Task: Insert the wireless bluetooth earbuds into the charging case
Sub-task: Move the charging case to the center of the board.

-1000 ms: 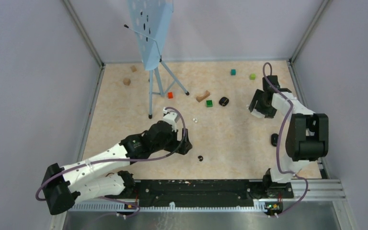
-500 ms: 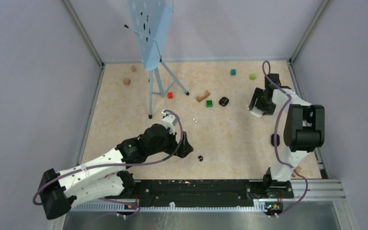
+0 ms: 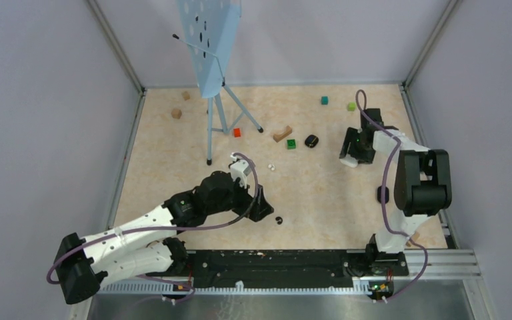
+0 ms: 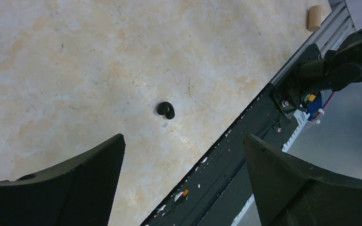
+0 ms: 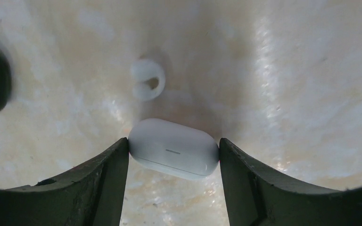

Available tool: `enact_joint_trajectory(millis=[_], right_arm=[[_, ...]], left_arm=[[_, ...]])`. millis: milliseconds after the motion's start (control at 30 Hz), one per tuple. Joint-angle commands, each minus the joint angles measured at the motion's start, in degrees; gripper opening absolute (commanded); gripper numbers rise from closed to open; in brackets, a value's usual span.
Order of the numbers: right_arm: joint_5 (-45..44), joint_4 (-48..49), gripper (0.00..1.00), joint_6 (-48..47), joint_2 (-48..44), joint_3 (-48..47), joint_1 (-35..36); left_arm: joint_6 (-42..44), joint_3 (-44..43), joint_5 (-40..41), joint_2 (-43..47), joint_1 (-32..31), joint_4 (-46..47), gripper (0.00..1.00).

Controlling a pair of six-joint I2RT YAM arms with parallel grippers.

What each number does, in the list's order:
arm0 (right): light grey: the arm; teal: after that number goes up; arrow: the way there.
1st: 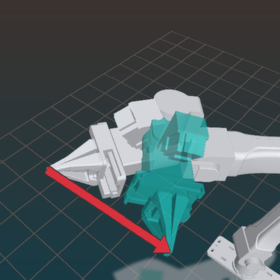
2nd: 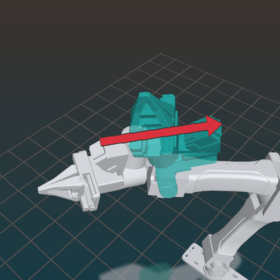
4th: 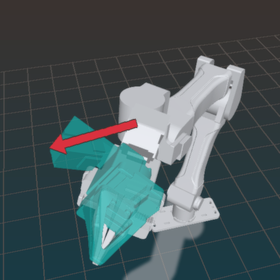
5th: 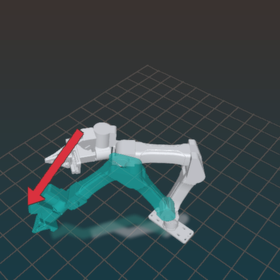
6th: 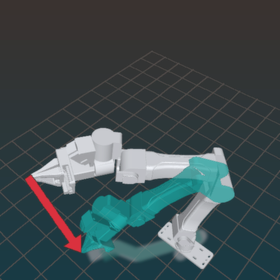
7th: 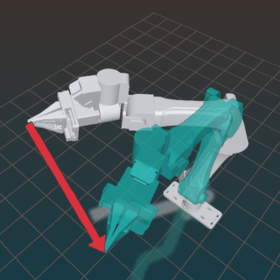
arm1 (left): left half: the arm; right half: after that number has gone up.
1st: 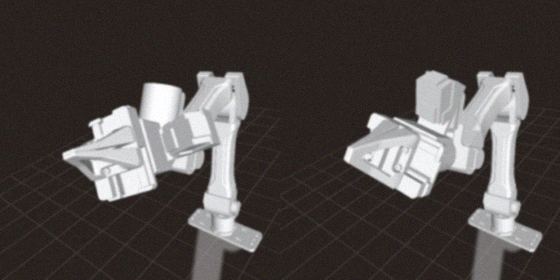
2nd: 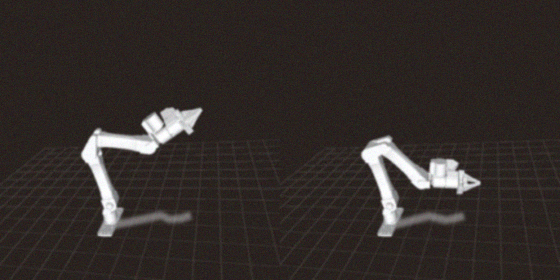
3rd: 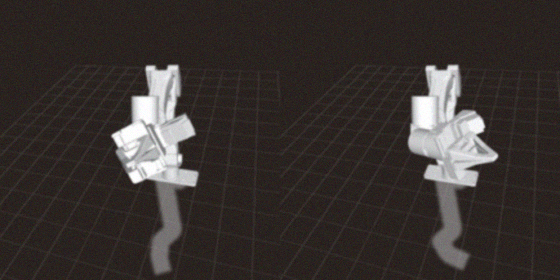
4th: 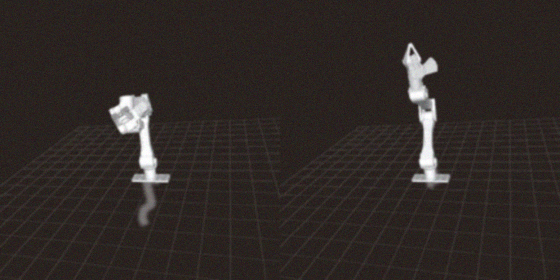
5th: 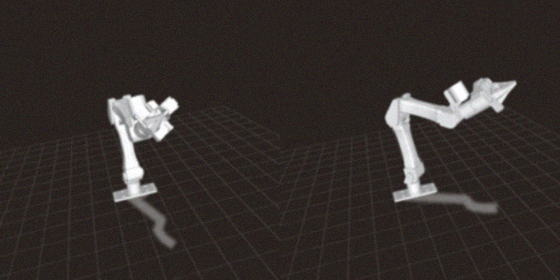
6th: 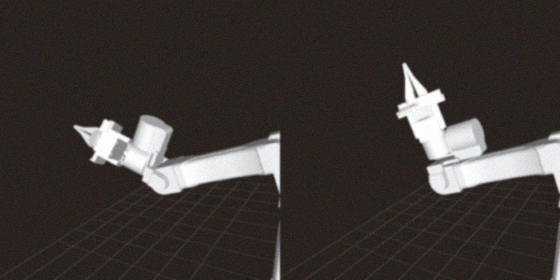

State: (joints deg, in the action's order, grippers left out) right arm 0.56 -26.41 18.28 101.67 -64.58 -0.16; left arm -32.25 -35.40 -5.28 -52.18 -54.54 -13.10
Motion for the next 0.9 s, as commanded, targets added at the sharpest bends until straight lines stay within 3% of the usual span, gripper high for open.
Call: enact_joint_trajectory(millis=[0, 233, 400, 433, 500, 667, 867], right_arm=[[1.73, -2.23, 0.59, 1.44, -5.27, 5.87, 6.07], [2.13, -5.59, 0.61, 3.2, -13.18, 11.61, 16.35], [1.22, -4.67, 0.7, 3.62, -15.67, 15.15, 23.89], [0.14, -5.12, 0.72, 4.1, -16.2, 15.49, 25.18], [-2.39, -6.28, 0.89, 5.48, -17.8, 16.2, 27.24], [-5.49, -3.82, 0.91, 17.51, -27.45, 21.87, 30.73], [-7.89, 1.87, 0.92, 37.31, -39.22, 30.85, 31.62]], left_arm=[[1.62, 0.09, -1.75, -1.0, -0.11, 3.44, 0.99], [2.1, -0.21, -0.85, -2.37, -0.12, 3.43, 0.99], [2.54, 0.58, -3.42, -0.98, -0.12, 4.99, 0.99], [2.61, 0.88, -3.46, -0.53, -0.12, 5.3, 0.99], [2.33, 1.39, -1.44, 0.44, -0.12, 5.18, 0.99], [-3.28, 3.25, 8.75, 3.06, -0.12, 4.57, 0.99], [-7.33, 4.9, 10.66, 2.86, -0.12, 7.29, 0.99]])
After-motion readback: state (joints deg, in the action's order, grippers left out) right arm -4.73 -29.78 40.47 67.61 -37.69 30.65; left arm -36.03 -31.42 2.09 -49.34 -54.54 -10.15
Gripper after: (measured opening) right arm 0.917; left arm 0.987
